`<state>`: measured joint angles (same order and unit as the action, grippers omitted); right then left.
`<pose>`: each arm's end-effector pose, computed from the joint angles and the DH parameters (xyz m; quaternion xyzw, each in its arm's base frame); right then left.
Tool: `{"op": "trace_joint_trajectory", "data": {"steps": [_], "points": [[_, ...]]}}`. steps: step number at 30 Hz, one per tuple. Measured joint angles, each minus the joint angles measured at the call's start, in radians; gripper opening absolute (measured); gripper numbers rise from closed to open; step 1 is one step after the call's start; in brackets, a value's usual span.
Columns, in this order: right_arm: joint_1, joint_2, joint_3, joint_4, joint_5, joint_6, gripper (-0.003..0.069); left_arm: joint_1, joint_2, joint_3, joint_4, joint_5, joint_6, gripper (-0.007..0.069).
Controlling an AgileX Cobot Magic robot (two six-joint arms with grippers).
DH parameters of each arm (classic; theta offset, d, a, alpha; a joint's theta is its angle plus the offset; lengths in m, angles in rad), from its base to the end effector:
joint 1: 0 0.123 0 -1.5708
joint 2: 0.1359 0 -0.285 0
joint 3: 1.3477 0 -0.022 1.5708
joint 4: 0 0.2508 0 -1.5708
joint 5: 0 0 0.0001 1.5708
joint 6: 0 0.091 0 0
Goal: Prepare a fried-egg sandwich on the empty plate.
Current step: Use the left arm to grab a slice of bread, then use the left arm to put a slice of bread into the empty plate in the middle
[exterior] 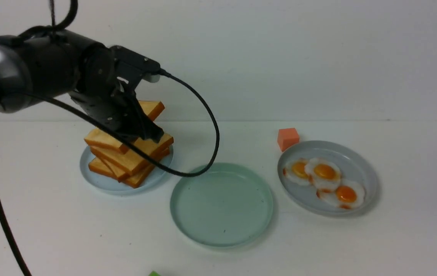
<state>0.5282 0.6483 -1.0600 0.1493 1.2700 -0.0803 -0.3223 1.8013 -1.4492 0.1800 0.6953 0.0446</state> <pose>0.0562 0.0478 0.4010 -0.2822 0.8742 0.1586 0.3620 0.3849 -0.1175 0.2709 0.2210 0.9251 0.0335 0.3069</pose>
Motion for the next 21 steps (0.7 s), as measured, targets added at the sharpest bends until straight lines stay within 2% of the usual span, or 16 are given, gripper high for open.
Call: {"op": "trace_joint_trajectory", "data": {"steps": [7, 15, 21], "points": [[0.0, 0.0, 0.0, -0.015, 0.0, 0.0, 0.006, -0.038, -0.048, 0.003, -0.007, 0.035, 0.0, 0.0006], [0.0, -0.048, 0.0, -0.053, 0.0, 0.0, 0.0067, -0.304, -0.036, 0.003, 0.016, 0.063, 0.0, 0.0006], [0.0, -0.093, 0.0, -0.064, 0.0, 0.0, 0.007, -0.41, 0.044, 0.003, 0.037, 0.069, 0.001, 0.0006]]}}
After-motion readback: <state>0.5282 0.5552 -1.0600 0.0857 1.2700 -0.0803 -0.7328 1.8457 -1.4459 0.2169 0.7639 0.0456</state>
